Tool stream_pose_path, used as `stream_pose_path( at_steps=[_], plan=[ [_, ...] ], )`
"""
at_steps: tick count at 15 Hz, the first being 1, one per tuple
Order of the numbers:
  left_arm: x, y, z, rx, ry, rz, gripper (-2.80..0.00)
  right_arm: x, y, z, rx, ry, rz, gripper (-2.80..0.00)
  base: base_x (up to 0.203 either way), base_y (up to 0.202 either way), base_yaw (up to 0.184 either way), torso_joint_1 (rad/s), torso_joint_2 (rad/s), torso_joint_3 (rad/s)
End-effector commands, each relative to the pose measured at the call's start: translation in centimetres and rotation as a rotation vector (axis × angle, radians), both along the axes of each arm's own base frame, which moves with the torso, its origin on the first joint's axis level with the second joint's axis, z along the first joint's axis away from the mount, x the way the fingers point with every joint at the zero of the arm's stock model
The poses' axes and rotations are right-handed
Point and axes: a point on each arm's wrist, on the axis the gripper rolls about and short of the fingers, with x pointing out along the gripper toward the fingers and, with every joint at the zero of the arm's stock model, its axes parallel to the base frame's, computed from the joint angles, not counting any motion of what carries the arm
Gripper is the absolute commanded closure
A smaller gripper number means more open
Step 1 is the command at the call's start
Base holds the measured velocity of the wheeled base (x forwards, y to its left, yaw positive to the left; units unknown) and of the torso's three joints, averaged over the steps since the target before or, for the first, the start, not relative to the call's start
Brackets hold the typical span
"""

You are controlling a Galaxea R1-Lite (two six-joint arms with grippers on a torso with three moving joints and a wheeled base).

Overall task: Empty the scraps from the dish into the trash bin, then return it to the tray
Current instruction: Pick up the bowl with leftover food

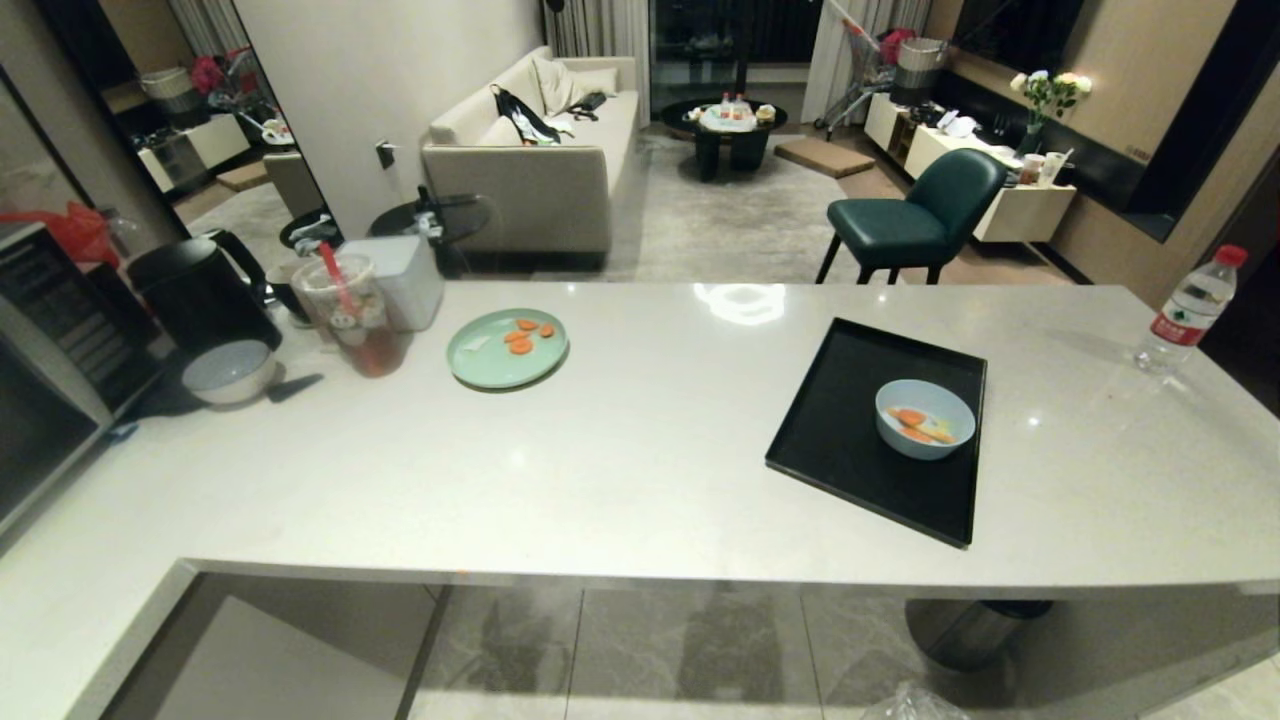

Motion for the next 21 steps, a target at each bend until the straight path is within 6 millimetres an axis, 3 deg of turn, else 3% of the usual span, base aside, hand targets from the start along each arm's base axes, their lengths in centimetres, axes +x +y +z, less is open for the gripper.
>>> stream_pose_path(
  at_steps=[1, 6, 9, 12, 16, 17, 19, 21],
  plan=[
    [0.0, 0.0, 0.0, -0.001, -0.001, 0.0, 0.0, 0.0, 0.0, 0.0, -0.01, -0.002, 0.0, 0.0, 0.0, 0.0, 0.0, 0.0, 0.0, 0.0],
    [0.0, 0.0, 0.0, -0.001, 0.0, 0.0, 0.0, 2.2, 0.0, 2.0, -0.019, 0.135, 0.015, 0.0, 0.0, 0.0, 0.0, 0.0, 0.0, 0.0],
    [0.0, 0.0, 0.0, -0.001, 0.001, 0.002, 0.0, 5.8, 0.0, 4.5, -0.013, 0.293, 0.038, 0.0, 0.0, 0.0, 0.0, 0.0, 0.0, 0.0],
    [0.0, 0.0, 0.0, -0.001, 0.0, 0.0, 0.0, 12.0, 0.0, 8.1, -0.004, 0.429, 0.098, 0.0, 0.0, 0.0, 0.0, 0.0, 0.0, 0.0],
    [0.0, 0.0, 0.0, -0.001, -0.001, 0.0, 0.0, 24.1, 0.0, 13.6, -0.006, 0.51, 0.137, 0.0, 0.0, 0.0, 0.0, 0.0, 0.0, 0.0],
    [0.0, 0.0, 0.0, -0.001, 0.001, 0.0, 0.0, 26.9, 0.0, 14.5, -0.005, 0.529, 0.143, -2.8, 0.0, 0.0, 0.0, 0.0, 0.0, 0.0],
    [0.0, 0.0, 0.0, -0.001, 0.001, 0.0, 0.0, 31.3, 0.3, 15.6, 0.017, 0.582, 0.155, -2.8, 0.0, 0.0, 0.0, 0.0, 0.0, 0.0],
    [0.0, 0.0, 0.0, -0.001, -0.001, 0.0, 0.0, 34.8, 0.7, 15.3, 0.058, 0.678, 0.157, -2.8, 0.0, 0.0, 0.0, 0.0, 0.0, 0.0]
  ],
)
